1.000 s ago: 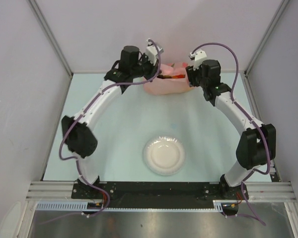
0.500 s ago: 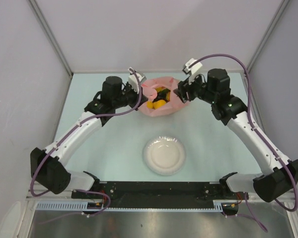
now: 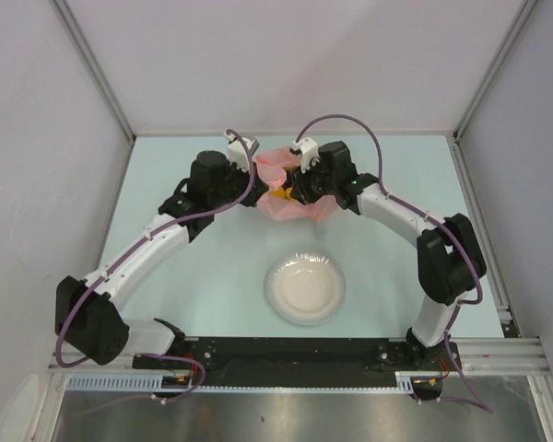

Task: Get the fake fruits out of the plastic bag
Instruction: Adjust the plastic bag at the center of the board, then take out the fake fruit from the plastic bag.

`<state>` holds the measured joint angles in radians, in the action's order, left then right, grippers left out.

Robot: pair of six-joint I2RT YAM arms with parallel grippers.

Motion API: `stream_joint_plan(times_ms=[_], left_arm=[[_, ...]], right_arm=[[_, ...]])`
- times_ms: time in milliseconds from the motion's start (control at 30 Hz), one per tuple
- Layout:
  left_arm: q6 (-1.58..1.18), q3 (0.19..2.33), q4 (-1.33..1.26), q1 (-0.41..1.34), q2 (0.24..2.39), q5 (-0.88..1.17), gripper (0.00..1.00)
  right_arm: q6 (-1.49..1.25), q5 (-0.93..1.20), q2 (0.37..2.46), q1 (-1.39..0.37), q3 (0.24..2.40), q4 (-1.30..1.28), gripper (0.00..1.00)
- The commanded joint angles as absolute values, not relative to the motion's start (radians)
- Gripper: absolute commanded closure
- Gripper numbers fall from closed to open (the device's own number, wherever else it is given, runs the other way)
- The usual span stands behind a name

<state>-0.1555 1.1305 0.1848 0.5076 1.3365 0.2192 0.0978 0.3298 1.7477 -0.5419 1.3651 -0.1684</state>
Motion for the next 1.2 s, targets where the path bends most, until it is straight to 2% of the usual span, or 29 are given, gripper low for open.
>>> stream_joint_plan(times_ms=[0,167,367,533,733,1000,1067,1100,1133,1167], left_arm=[[-0.193,1.101,0.140,0.508,1.279,0.167,1.00],[-0.190,1.060,0.124,0.500,1.249,0.173,1.00],[-0.213,0.970,0.023,0.520,1.235,0.222,1.00],[-0.167,0.940,-0.029,0.532,1.242,0.239,1.00],[-0.170,0.940,-0.031,0.534,1.256,0.232,1.00],[-0.186,0.976,-0.023,0.534,1.278,0.201,1.00],[-0.198,0.977,-0.021,0.534,1.279,0.202,1.00],[-0.201,0.976,-0.020,0.534,1.281,0.202,1.00],[-0.204,0.976,-0.018,0.534,1.282,0.204,1.00],[-0.206,0.974,-0.017,0.534,1.284,0.207,1.00]], right_arm=[[0.089,0.230,1.796,-0.566,1.411,-0.109,0.70],[0.092,0.049,1.799,-0.436,1.338,-0.158,0.72],[0.245,0.002,1.740,-0.304,1.211,-0.221,0.72],[0.244,0.112,1.666,-0.333,1.170,-0.265,0.70],[0.253,0.127,1.517,-0.492,1.181,-0.201,0.67],[0.233,0.138,1.603,-0.555,1.218,-0.155,0.66],[0.204,0.140,1.667,-0.554,1.259,-0.146,0.59],[0.184,0.138,1.693,-0.552,1.276,-0.143,0.52],[0.161,0.127,1.716,-0.546,1.293,-0.137,0.34],[0.100,0.127,1.764,-0.542,1.337,-0.137,0.27]])
